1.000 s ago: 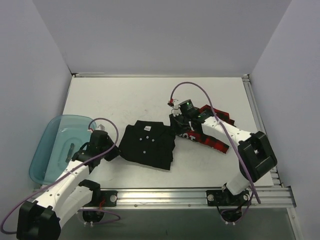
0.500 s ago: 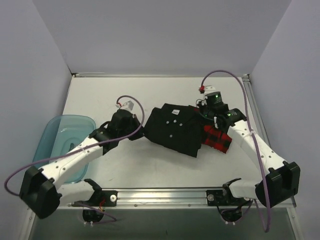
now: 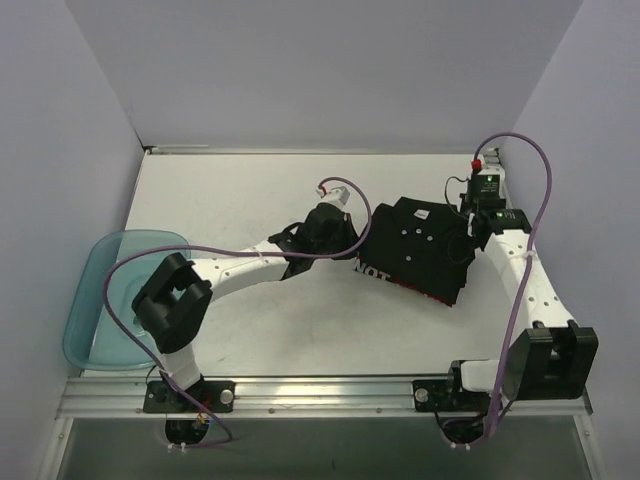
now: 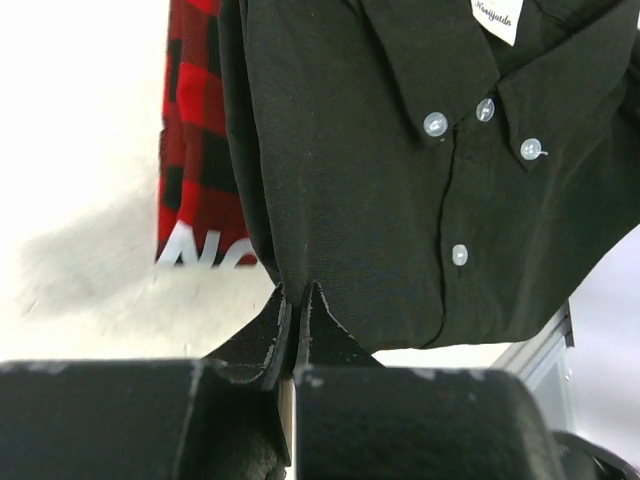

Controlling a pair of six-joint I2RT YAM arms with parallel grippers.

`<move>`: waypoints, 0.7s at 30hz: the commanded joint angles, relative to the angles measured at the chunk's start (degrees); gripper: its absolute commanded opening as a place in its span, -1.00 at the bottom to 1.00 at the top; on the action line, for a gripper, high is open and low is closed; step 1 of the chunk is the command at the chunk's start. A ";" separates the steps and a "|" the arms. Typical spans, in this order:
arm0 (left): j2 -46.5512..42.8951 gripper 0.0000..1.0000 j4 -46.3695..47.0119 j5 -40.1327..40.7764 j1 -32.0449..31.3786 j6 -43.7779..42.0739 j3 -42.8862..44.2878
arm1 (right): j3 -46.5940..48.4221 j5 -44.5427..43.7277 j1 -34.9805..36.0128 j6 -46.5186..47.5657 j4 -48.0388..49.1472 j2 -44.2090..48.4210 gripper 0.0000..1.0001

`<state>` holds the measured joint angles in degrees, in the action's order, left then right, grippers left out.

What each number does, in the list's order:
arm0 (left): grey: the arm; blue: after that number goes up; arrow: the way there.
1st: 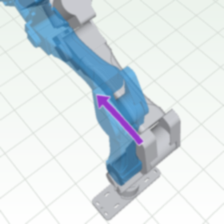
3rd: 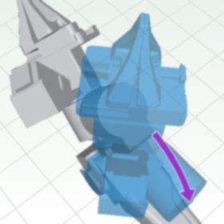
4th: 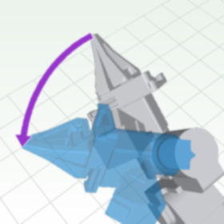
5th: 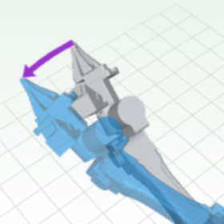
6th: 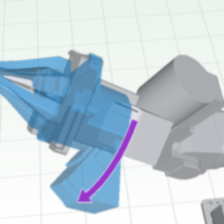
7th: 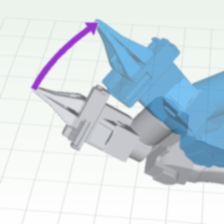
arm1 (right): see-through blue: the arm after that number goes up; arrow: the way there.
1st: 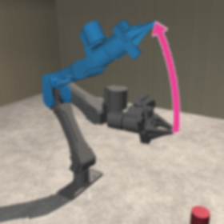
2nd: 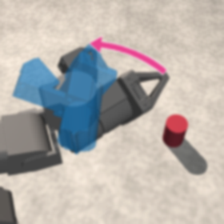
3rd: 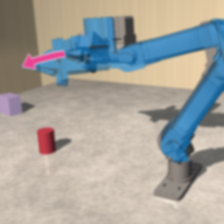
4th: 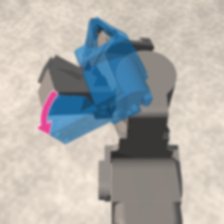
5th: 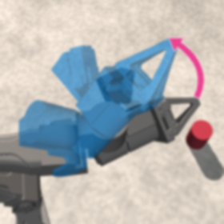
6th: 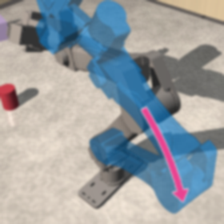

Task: Fold and stack the long sleeve shirts
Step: Neatly place the folded shirt to the corner

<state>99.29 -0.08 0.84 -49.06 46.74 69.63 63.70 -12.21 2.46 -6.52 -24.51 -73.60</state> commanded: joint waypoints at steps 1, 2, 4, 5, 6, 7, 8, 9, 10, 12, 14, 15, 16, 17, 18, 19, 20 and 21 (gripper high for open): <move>4.06 -1.00 9.02 0.83 -0.16 -0.08 2.53 | 2.56 -2.03 -2.10 -0.16 4.12 -3.47 -1.00; 4.94 -1.00 9.74 0.48 -0.25 0.36 2.62 | 3.09 -1.86 -2.28 -0.07 4.21 -5.13 -1.00; 8.03 -1.00 11.15 0.39 -0.60 1.07 2.80 | 3.45 -1.94 -3.95 -0.07 4.30 -7.34 -1.00; 8.99 -1.00 11.32 0.82 -0.69 0.98 2.88 | 2.92 -2.12 -4.13 -0.24 4.82 -7.52 -1.00; 9.52 -1.00 11.94 1.35 -0.69 0.72 2.88 | 1.61 -1.68 -4.48 -0.33 5.43 -7.87 -1.00; 9.87 -1.00 12.38 1.79 -0.69 0.20 2.54 | 0.90 -0.55 -5.00 -0.42 6.83 -8.31 -1.00; 10.92 -1.00 12.99 2.06 -0.78 0.11 2.53 | 0.38 -0.36 -5.27 -0.59 7.37 -8.83 -1.00; 11.54 -1.00 13.34 1.71 -0.78 0.10 2.53 | -0.06 -0.54 -5.53 -1.12 8.42 -9.88 -1.00; 12.85 -1.00 13.52 1.27 -0.78 0.19 2.53 | -0.50 -0.28 -6.14 -1.38 8.95 -10.50 -1.00; 14.00 -1.00 14.14 0.74 -0.95 0.45 2.45 | -0.51 -0.01 -6.41 -1.82 9.92 -12.08 -1.00; 15.05 -1.00 14.84 1.09 -1.30 0.54 1.83 | -0.07 0.52 -6.59 -2.00 10.80 -12.79 -1.00; 15.32 -1.00 14.76 1.27 -1.48 0.54 1.74 | 0.02 0.60 -6.59 -2.18 11.24 -13.40 -1.00; 15.76 -1.00 14.75 1.27 -1.57 0.89 1.57 | 0.11 0.61 -6.59 -2.35 11.33 -13.76 -1.00; 15.94 -1.00 14.84 1.35 -1.65 1.16 1.39 | 0.11 0.52 -6.59 -2.44 11.24 -14.02 -1.00; 15.94 -1.00 14.84 1.44 -1.92 1.42 1.22 | 0.11 -0.18 -6.68 -2.70 11.24 -14.46 -1.00; 16.11 -1.00 14.93 1.62 -2.01 1.60 1.13 | -0.07 -0.88 -6.68 -3.40 11.33 -14.64 -1.00; 16.12 -1.00 14.93 1.79 -2.09 1.77 1.04 | -0.42 -1.24 -6.68 -3.76 11.33 -14.90 -1.00; 16.12 -0.96 14.84 2.32 -2.18 1.86 0.86 | -0.51 -1.59 -6.94 -4.02 11.33 -15.51 -1.00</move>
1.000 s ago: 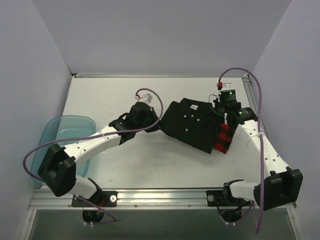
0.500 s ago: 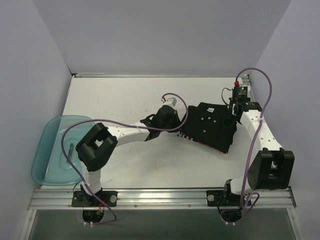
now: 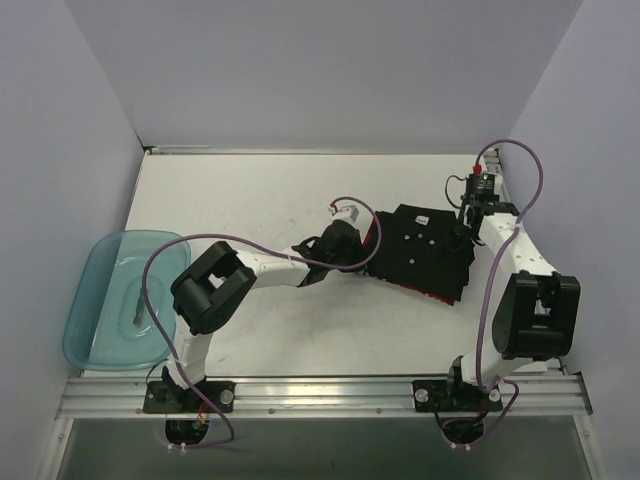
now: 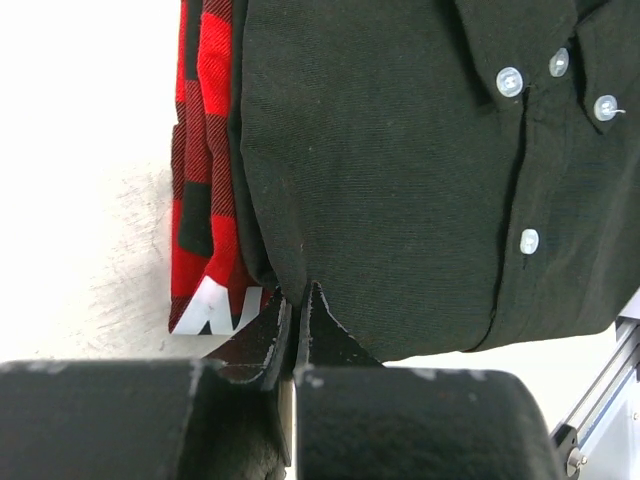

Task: Fold and stack the long sleeve shirts
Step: Neatly place the folded shirt to the corner

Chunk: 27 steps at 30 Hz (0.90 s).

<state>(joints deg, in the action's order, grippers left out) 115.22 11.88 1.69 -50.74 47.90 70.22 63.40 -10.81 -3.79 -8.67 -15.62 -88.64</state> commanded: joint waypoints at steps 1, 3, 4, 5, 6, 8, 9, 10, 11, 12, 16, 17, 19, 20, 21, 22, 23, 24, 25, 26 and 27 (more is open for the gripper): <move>0.18 -0.94 2.89 1.73 -0.41 0.97 0.27 | -0.20 -3.51 -0.69 -2.49 2.43 -0.83 -1.00; 0.18 -0.92 2.80 1.91 -0.32 1.84 -0.34 | 0.06 -3.87 -0.87 -3.11 1.65 -1.18 -1.00; 0.09 -0.91 2.80 1.65 -0.06 2.11 -0.43 | 0.06 -4.39 -0.87 -3.89 1.29 -1.10 -0.99; -0.17 -0.84 2.89 1.65 0.20 2.37 -0.69 | -0.03 -4.31 -0.87 -4.16 1.12 -0.57 -0.88; -0.43 -0.81 2.89 1.65 0.20 2.90 -1.39 | -0.03 -4.22 -0.95 -4.43 0.77 -0.22 -0.75; -1.92 -0.73 2.71 2.17 0.20 3.34 -2.18 | 0.23 -4.13 -0.95 -5.04 0.15 1.27 -0.36; -2.36 -0.73 2.80 2.43 0.12 3.60 -2.97 | 0.93 -3.96 -0.95 -5.22 -0.72 1.80 -0.30; -3.59 -0.72 2.71 3.13 0.12 3.69 -3.33 | 1.37 -3.70 -0.95 -5.39 -1.25 2.33 -0.10; -4.03 -0.70 2.71 3.31 0.12 3.87 -3.59 | 1.81 -3.52 -0.95 -6.01 -1.87 3.46 -0.04; -4.47 -0.67 2.71 3.49 0.12 3.78 -3.86 | 2.78 -3.26 -0.95 -6.36 -2.83 4.26 0.05; -5.09 -0.41 1.74 3.40 0.03 3.87 -3.59 | 4.36 -2.03 -0.95 -8.12 -5.73 7.69 0.32; -5.09 -0.31 1.83 3.32 -0.06 3.96 -3.68 | 4.45 -1.07 -0.69 -8.56 -6.18 9.17 0.42; -6.05 -0.11 1.83 3.31 -0.23 4.39 -4.55 | 4.46 1.13 -0.34 -9.88 -7.67 11.11 0.49; -6.67 0.00 1.83 3.49 -0.32 4.48 -5.00 | 4.19 2.18 0.10 -10.84 -8.37 12.95 0.51; -7.46 0.15 1.74 4.62 -0.15 5.27 -5.78 | 3.58 5.41 0.36 -11.63 -8.38 13.92 0.52; -9.55 0.41 1.66 5.24 -0.15 5.62 -6.57 | 3.14 6.58 0.89 -13.20 -8.46 14.80 0.53; -10.79 0.51 1.57 5.77 -0.06 5.80 -8.15 | 2.01 7.55 1.59 -14.44 -8.99 16.29 0.54; -13.24 0.61 1.31 6.47 0.55 6.06 -8.86 | 1.30 9.73 2.03 -15.67 -9.08 16.92 0.53; -14.48 0.78 -0.26 6.65 0.90 6.24 -9.30 | 0.51 10.28 2.38 -18.12 -8.99 17.44 0.53; -15.63 0.82 -1.23 6.83 1.43 6.33 -10.00 | -0.98 12.02 2.82 -19.27 -9.17 18.32 0.52; -16.86 0.83 -2.29 6.66 2.57 5.98 -10.18 | -1.60 12.39 5.17 -20.24 -9.17 18.68 0.52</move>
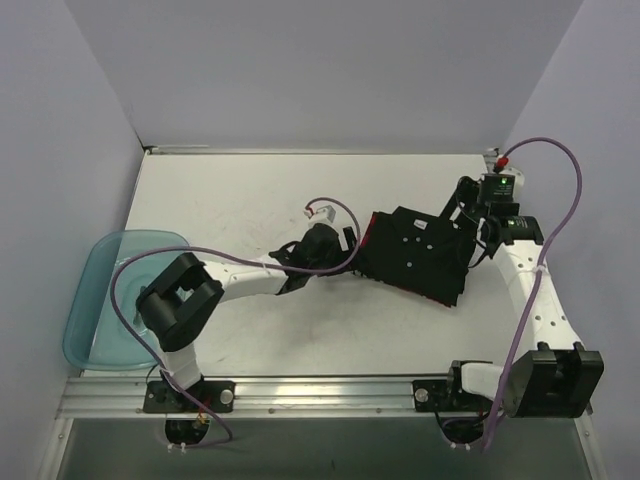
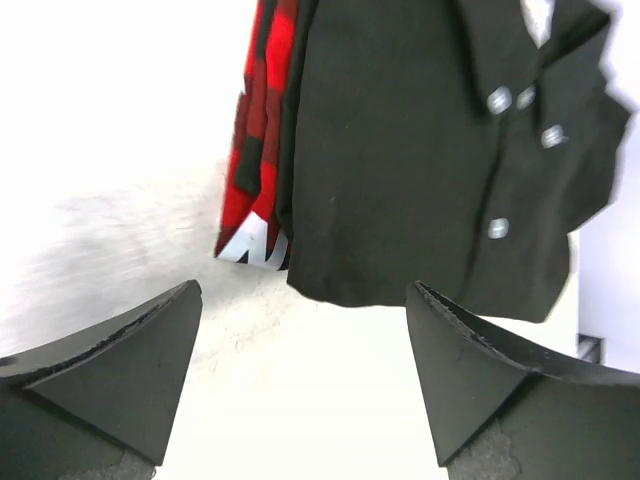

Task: Fold and stack the long sleeve shirts
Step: Neatly place the folded shirt to the corner

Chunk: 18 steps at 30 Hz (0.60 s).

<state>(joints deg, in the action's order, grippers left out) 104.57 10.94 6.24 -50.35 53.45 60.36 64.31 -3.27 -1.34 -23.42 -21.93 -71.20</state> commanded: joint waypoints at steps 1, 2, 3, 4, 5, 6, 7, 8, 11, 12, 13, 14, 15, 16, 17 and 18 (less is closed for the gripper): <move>-8.40 0.85 -3.71 1.15 2.97 0.16 -0.42 | -3.05 5.46 4.58 -5.58 -2.59 1.24 0.51; -9.55 0.85 -5.04 0.36 3.93 -0.62 -0.76 | -2.36 4.51 7.73 -5.58 -2.68 0.54 0.50; -11.83 0.85 -6.53 -0.69 6.38 -0.98 -0.86 | -1.48 2.93 13.33 -5.58 -3.02 -0.34 0.50; -12.98 0.85 -10.37 -3.84 7.88 -1.50 -0.86 | -0.69 -1.00 16.00 -6.02 -3.20 -2.61 0.50; -14.30 0.85 -13.28 -5.17 9.38 -2.99 -0.86 | 0.97 -1.91 17.76 -6.55 -3.29 -4.02 0.50; -17.44 0.85 -15.40 -6.23 11.22 -4.22 -1.03 | 1.77 -2.27 20.39 -7.33 -3.29 -5.69 0.50; -19.13 0.85 -19.77 -8.76 14.54 -5.80 -1.03 | 2.56 -3.31 21.46 -8.30 -3.20 -9.01 0.48; -20.88 0.85 -22.43 -9.31 16.49 -8.86 -0.86 | 3.53 -4.11 22.60 -9.35 -3.12 -10.87 0.46; -28.27 0.84 -30.87 -10.19 23.87 -15.36 -0.59 | 5.99 -5.26 27.70 -11.90 -1.19 -17.90 0.35; -31.59 0.84 -32.54 -10.89 25.98 -16.87 -0.94 | 6.52 -5.08 28.67 -12.61 -0.49 -19.66 0.30; -33.10 0.84 -34.74 -11.94 28.52 -18.28 -1.29 | 6.79 -4.65 30.42 -13.14 0.39 -22.99 0.17; -34.60 0.84 -35.45 -13.26 32.64 -20.99 -1.73 | 6.96 -3.95 31.31 -13.84 1.97 -24.50 0.09; -37.14 0.84 -36.16 -13.62 34.94 -22.24 -2.43 | 7.92 -3.85 32.01 -14.63 2.50 -26.08 -0.10; -38.29 0.84 -37.03 -13.88 36.71 -23.47 -3.83 | 8.54 -3.94 33.58 -15.07 3.03 -29.23 -0.19; -39.35 0.83 -37.39 -13.97 40.29 -25.39 -4.80 | 9.24 -4.11 34.30 -15.34 3.12 -30.65 -0.27; -41.19 0.84 -37.57 -14.15 41.72 -26.28 -5.68 | 9.95 -4.38 34.83 -16.30 3.12 -32.15 -0.32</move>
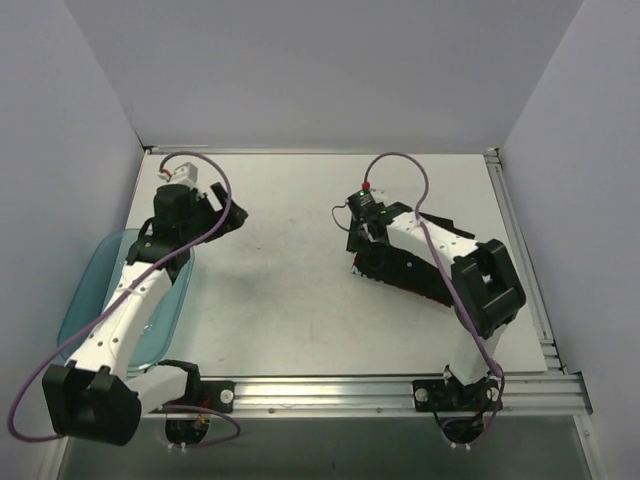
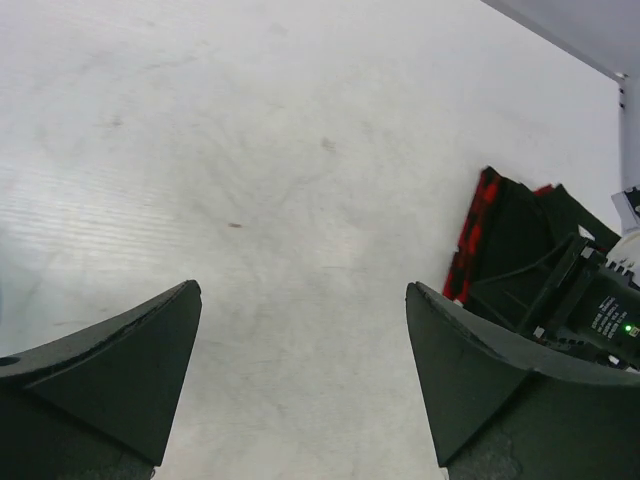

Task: Fold and stack the long sleeve shirts
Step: Neatly place the folded shirt to the corner

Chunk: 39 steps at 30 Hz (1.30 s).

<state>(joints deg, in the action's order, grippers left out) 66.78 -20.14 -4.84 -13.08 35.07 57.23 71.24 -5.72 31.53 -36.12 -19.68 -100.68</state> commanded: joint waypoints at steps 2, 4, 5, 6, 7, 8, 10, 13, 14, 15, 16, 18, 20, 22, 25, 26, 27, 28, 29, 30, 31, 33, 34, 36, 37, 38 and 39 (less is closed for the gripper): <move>-5.34 0.83 -6.41 -0.71 5.26 -8.52 -5.97 | 3.99 -1.41 2.66 -4.66 0.96 -6.00 -0.38; -7.71 0.83 -3.87 -0.78 5.43 -8.44 -8.96 | 3.99 -0.79 2.75 -5.71 1.14 -7.68 -0.40; -8.16 0.83 -3.24 -0.52 5.52 -8.44 -11.42 | 4.08 -0.79 2.92 -5.46 1.22 -7.95 -0.40; -8.60 0.83 -2.80 -0.26 6.04 -8.61 -12.40 | 4.25 -0.79 3.36 -5.02 1.23 -8.12 -0.40; -8.43 0.83 -2.80 -1.39 6.83 -8.88 -12.76 | 4.52 -0.27 3.54 -3.71 1.23 -7.95 -0.38; -8.25 0.83 -3.15 -2.18 7.71 -9.14 -12.32 | 5.74 0.35 3.71 -3.00 1.23 -7.95 -0.35; -8.25 0.83 -3.24 -2.54 8.33 -9.05 -12.23 | 7.50 -0.34 4.42 -1.42 -0.17 -7.16 -0.25; -8.78 0.83 -2.36 -3.59 9.21 -8.62 -12.85 | 13.81 -8.47 5.04 2.97 -5.08 -6.81 0.00; -9.12 0.83 -2.36 -3.60 9.30 -8.53 -12.93 | 15.49 -10.87 5.12 5.07 -6.41 -7.15 0.07; -9.21 0.83 -2.27 -3.60 9.56 -8.53 -13.02 | 18.72 -13.33 4.95 6.05 -7.38 -7.59 0.18; -9.30 0.83 -2.27 -3.60 9.83 -8.61 -13.02 | 20.24 -16.40 4.68 6.84 -9.04 -9.25 0.22; -9.57 0.83 -2.36 -3.60 9.92 -8.53 -13.20 | 25.51 -18.88 3.55 8.87 -10.98 -13.28 0.28; -9.57 0.83 -2.44 -3.51 10.01 -8.70 -13.29 | 29.02 -21.00 2.75 10.53 -13.97 -16.37 0.30; -9.57 0.83 -2.45 -3.51 10.09 -8.79 -13.55 | 32.81 -21.97 1.61 11.42 -16.25 -20.24 0.30; -9.65 0.82 -2.45 -3.51 10.18 -8.79 -13.64 | 33.61 -21.89 -0.06 11.60 -16.79 -22.97 0.30; -9.65 0.82 -2.36 -3.60 10.18 -8.70 -13.73 | 33.52 -21.36 -0.50 11.34 -16.88 -23.41 0.29; -9.65 0.82 -2.27 -3.77 10.18 -8.70 -13.73 | 33.09 -20.31 -0.76 10.99 -16.97 -24.03 0.29; -9.57 0.82 -2.27 -3.86 10.18 -8.62 -13.81 | 32.39 -20.13 -1.29 10.81 -16.97 -24.21 0.28; -9.48 0.83 -2.27 -3.95 10.18 -8.61 -13.73 | 31.77 -19.95 -1.38 10.63 -16.97 -24.38 0.26; -9.48 0.82 -2.36 -4.12 10.18 -8.61 -13.81 | 31.24 -19.43 -1.56 10.11 -17.14 -24.47 0.24; -9.48 0.82 -2.27 -4.12 10.27 -8.61 -13.73 | 29.93 -19.16 -1.56 9.93 -17.06 -24.56 0.21; -9.57 0.82 -2.36 -4.12 10.27 -8.61 -13.73 | 28.43 -17.76 -1.91 8.97 -17.67 -24.56 0.18; -9.48 0.82 -2.36 -4.04 10.27 -8.70 -13.81 | 26.51 -17.23 -2.00 8.18 -17.93 -24.39 0.16; -9.57 0.82 -2.18 -4.12 10.27 -8.70 -13.82 | 24.04 -15.57 -2.43 7.29 -18.37 -23.25 0.11; -9.65 0.82 -2.27 -4.04 10.27 -8.70 -13.90 | 22.81 -15.12 -2.52 6.59 -18.46 -22.81 0.08; -9.57 0.82 -2.18 -4.04 10.27 -8.62 -13.99 | 20.10 -15.03 -2.70 6.59 -18.64 -21.67 0.01; -9.48 0.82 -2.18 -4.12 10.36 -8.61 -13.90 | 18.77 -14.94 -2.79 6.59 -18.81 -21.14 -0.03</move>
<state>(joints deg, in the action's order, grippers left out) 58.28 -24.25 -8.03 -3.25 27.57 43.42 94.78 -22.57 29.21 -27.57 -32.21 -125.01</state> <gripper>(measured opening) 0.912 0.503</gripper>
